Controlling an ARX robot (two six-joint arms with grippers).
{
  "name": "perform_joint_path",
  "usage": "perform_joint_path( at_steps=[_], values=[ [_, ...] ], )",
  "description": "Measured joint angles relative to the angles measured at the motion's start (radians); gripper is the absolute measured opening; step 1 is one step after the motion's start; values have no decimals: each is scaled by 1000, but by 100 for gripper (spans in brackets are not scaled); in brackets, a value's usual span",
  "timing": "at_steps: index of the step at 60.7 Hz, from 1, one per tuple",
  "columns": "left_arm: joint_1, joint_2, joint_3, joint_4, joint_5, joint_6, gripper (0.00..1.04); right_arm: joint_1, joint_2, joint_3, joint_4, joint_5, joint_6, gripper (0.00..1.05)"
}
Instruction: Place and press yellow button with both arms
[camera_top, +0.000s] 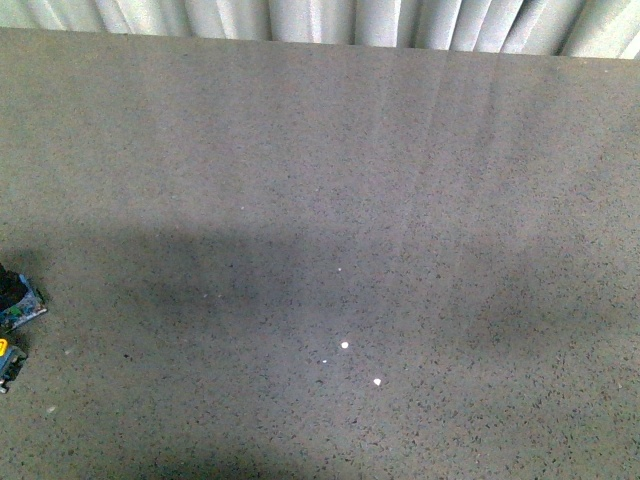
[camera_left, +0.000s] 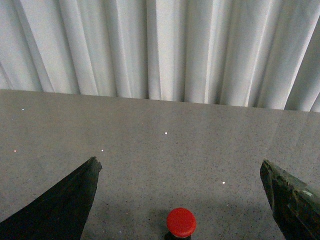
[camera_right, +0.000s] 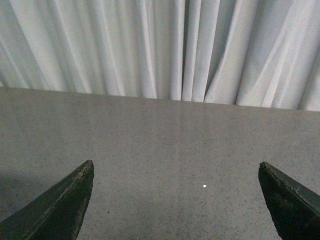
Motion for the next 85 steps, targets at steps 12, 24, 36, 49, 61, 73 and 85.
perform_joint_path(
  at_steps=[12,24,36,49,61,73,85],
  values=[
    [0,0,0,0,0,0,96,0,0,0,0,0,0,96],
    [0,0,0,0,0,0,96,0,0,0,0,0,0,96],
    [-11,192,108,-217,-21,-160,96,0,0,0,0,0,0,96],
    [74,663,181,93,-23,-260,96,0,0,0,0,0,0,96],
    [243,983,211,345,8,-229,96,0,0,0,0,0,0,96],
    [385,1187,212,490,42,-180,96,0,0,0,0,0,0,96],
    [427,1355,234,608,50,-121,96,0,0,0,0,0,0,96]
  ],
)
